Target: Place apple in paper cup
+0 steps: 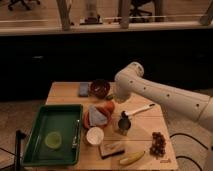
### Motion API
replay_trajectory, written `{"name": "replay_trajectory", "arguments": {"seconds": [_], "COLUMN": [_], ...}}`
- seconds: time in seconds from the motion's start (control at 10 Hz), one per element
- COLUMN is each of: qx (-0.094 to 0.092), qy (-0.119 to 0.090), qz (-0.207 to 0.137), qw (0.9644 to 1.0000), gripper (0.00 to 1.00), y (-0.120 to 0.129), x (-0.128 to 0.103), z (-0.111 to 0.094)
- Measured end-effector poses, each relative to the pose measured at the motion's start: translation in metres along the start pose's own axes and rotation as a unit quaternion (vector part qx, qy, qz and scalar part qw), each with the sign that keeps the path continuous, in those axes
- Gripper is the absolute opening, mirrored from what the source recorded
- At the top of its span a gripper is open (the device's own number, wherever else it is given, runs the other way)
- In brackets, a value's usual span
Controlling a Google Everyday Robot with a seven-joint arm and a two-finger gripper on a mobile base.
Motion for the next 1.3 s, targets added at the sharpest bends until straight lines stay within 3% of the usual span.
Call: {"name": "replay_trajectory", "arguments": {"seconds": [0.2, 0.3, 0.5, 0.7, 0.9, 1.3], "qx": [0.002, 0.007, 0.022, 0.040, 0.046, 0.043], "qy": [-0.009, -0.009, 0.012, 0.033, 0.042, 0.033], "qz": [-0.011, -0.012, -0.017, -0.033, -0.046, -0.054], "qw": [0.9999, 0.9999, 0.9995, 0.9981, 0.9970, 0.9971], "gripper": [0.21, 0.20, 0.33, 0.54, 0.76, 0.80], "y": [-0.009, -0.010, -0.013, -0.038, -0.050, -0.055], "x": [-0.003, -0.009, -0.011, -0.023, -0.028, -0.023], "z": [0.001, -0.001, -0.018, -0.037, -0.040, -0.026]}}
